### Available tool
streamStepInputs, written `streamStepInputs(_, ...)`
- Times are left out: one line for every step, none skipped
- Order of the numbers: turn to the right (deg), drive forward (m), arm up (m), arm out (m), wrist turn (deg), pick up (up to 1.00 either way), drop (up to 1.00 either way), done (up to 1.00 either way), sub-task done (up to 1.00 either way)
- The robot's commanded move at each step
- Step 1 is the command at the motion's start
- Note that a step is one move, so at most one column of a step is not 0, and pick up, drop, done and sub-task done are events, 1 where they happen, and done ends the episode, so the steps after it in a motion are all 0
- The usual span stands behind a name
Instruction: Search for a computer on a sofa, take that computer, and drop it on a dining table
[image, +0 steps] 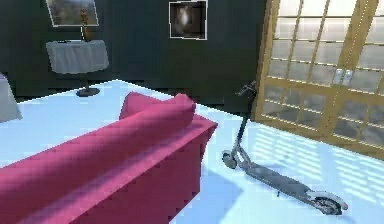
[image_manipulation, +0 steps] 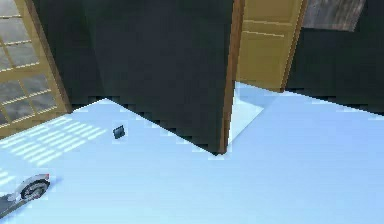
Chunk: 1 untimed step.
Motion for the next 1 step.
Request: streamStepInputs(21.0,0.0,0.0,0.0,0.0,0.0,0.0,0.0,0.0)
